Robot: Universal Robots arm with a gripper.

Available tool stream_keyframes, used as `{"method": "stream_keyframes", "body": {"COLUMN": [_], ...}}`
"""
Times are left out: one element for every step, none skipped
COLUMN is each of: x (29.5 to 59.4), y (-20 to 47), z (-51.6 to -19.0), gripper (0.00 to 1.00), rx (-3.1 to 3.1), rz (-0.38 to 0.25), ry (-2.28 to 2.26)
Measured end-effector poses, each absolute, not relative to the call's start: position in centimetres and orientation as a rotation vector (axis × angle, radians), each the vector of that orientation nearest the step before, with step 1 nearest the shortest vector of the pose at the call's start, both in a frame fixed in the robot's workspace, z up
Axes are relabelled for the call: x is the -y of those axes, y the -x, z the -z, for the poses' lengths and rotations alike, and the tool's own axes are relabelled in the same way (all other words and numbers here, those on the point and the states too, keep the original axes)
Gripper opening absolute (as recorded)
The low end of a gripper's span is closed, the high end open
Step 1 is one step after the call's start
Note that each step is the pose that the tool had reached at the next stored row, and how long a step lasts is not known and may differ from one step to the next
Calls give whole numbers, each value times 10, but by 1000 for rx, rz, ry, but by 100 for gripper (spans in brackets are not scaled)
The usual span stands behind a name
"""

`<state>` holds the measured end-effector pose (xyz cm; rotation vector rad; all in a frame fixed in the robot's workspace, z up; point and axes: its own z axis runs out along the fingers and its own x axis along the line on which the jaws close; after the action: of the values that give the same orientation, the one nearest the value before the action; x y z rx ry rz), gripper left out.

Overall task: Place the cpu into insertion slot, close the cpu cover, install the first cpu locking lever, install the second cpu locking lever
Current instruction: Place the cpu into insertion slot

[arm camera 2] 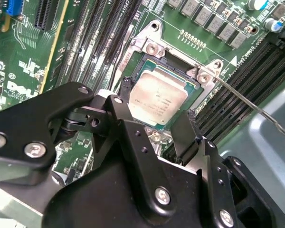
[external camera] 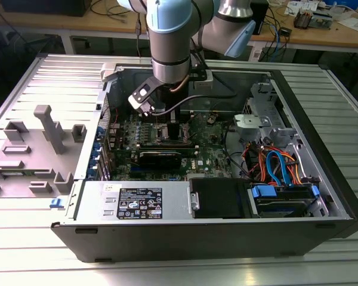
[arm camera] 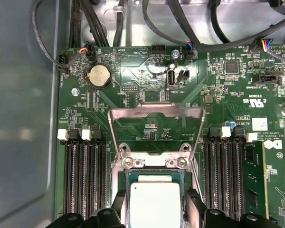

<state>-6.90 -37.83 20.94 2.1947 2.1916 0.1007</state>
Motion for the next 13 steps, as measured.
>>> {"method": "stream_keyframes", "body": {"x": [378, 378, 378, 378, 378, 378, 378, 378, 378, 378, 378, 378, 378], "y": [69, 68, 68, 68, 68, 67, 67, 67, 67, 67, 67, 67, 67], "z": [-211, -212, -213, -215, -216, -217, -218, -219, -219, -219, -219, -219, -219], "gripper": [61, 61, 59, 53, 53, 47, 47, 35, 29, 16, 11, 11, 11], "rx": [-2193, -2194, -2195, -2196, -2197, -2198, -2200, -2200, -2201, -2201, -2201, -2201, -2201], "rz": [-98, -96, -94, -92, -89, -86, -84, -82, -81, -81, -81, -81, -81], "ry": [-2196, -2197, -2198, -2199, -2200, -2202, -2203, -2204, -2204, -2204, -2204, -2204, -2204]}}
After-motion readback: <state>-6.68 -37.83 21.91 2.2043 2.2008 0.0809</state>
